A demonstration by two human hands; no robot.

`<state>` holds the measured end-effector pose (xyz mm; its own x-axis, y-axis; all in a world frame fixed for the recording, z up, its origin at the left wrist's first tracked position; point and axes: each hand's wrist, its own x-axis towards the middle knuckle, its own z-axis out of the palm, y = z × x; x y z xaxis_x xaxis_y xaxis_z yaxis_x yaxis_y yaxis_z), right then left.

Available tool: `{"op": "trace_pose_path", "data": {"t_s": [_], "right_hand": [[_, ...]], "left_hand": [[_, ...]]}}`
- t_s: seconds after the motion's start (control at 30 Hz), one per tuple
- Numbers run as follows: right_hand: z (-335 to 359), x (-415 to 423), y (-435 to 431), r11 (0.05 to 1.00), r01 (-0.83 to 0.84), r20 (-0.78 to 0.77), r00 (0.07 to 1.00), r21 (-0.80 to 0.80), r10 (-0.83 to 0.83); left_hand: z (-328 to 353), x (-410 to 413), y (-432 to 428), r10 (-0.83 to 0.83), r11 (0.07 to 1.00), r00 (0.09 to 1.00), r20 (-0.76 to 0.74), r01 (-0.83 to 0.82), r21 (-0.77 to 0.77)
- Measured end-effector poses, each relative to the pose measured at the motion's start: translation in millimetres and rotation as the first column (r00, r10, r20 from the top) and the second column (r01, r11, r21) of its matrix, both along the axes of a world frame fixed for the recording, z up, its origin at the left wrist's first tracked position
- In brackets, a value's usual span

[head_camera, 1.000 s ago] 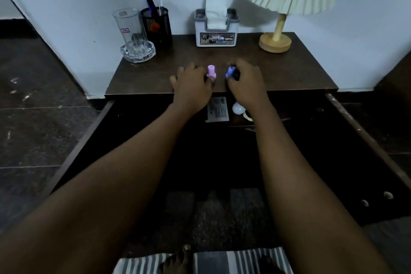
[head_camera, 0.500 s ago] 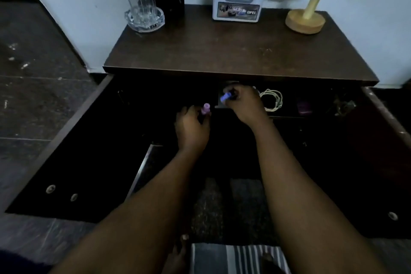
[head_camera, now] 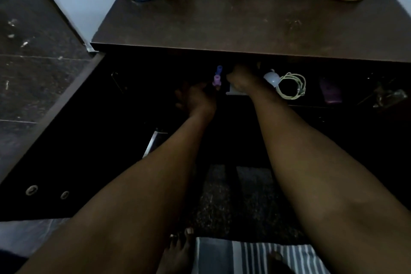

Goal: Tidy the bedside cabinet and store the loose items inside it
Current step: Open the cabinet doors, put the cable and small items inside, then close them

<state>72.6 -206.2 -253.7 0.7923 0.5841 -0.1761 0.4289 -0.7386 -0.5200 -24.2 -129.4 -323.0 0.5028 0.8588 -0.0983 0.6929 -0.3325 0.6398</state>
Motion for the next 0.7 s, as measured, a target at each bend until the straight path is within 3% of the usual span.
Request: {"op": "trace_pose_path", "data": {"t_s": [0.2,0.37,0.47,0.53,0.6,0.7], "right_hand": [[0,3,-1,1.0,0.012,-0.018,1.0,0.01,-0.012],[6,-14,-17,0.961,0.136,-0.036,0.991,0.24,-0.131],[7,-42,-31,0.835,0.168,0.185,0.934,0.525,-0.304],[10,-76,-43,0.75,-0.001,0.376,0.865,0.662,-0.331],[14,-110,-53,0.744,-0.213,0.529,0.821,0.633,-0.214],[38,-129,-50,0.731,-0.357,0.614,0.782,0.582,-0.106]], "left_hand": [[17,-6,-7,0.007,0.999,1.0,0.017,-0.007,-0.032],[17,-20,-6,-0.102,0.995,0.995,-0.003,0.102,0.0],[34,-44,-8,-0.024,1.0,0.954,0.298,0.018,0.026],[56,-65,-17,0.089,0.994,0.857,0.508,-0.11,0.011],[91,-89,-34,0.14,0.984,0.776,0.615,-0.177,-0.001],[146,-99,-35,0.169,0.962,0.624,0.763,-0.271,0.009]]}}
